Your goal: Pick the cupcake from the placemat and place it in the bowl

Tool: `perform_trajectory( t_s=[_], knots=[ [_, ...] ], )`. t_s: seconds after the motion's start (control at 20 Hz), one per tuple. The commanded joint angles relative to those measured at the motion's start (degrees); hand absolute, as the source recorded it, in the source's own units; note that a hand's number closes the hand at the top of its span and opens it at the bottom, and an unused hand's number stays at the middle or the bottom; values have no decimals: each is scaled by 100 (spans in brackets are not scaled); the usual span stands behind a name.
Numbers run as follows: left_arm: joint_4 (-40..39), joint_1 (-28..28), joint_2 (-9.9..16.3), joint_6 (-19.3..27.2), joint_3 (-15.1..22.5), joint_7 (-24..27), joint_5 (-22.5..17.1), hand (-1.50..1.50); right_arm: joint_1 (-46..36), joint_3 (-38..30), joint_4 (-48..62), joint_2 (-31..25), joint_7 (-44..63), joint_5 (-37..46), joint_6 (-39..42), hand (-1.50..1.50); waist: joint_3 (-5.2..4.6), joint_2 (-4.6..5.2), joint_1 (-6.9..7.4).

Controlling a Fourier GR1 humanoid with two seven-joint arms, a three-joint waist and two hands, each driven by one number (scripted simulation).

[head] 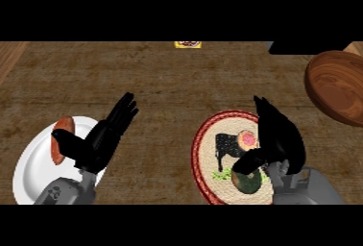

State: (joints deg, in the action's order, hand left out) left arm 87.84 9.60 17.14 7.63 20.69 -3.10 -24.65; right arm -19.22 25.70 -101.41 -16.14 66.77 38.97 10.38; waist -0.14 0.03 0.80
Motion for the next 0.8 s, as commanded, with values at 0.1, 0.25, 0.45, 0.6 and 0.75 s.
perform_trajectory(
  t_s=[0.1,0.25,0.45,0.6,0.75],
  knots=[
    [-28,-68,-123,65,45,42,145,0,-165,-161,434,309,1218,-194,860,-150,5,-8,-73],
    [-111,-78,92,-268,-233,4,-97,0,-180,70,664,685,1362,139,619,-150,3,0,-61],
    [-32,162,-107,-58,-269,-236,-5,0,-398,-157,742,718,1196,16,987,-150,9,-7,-64],
    [44,-129,-17,-312,-252,-65,12,0,-301,-270,1083,646,800,208,867,-150,10,-5,-51],
    [-276,179,-79,-371,-439,-99,18,0,-157,-143,1087,855,766,472,805,-150,10,-3,-92]
  ],
)
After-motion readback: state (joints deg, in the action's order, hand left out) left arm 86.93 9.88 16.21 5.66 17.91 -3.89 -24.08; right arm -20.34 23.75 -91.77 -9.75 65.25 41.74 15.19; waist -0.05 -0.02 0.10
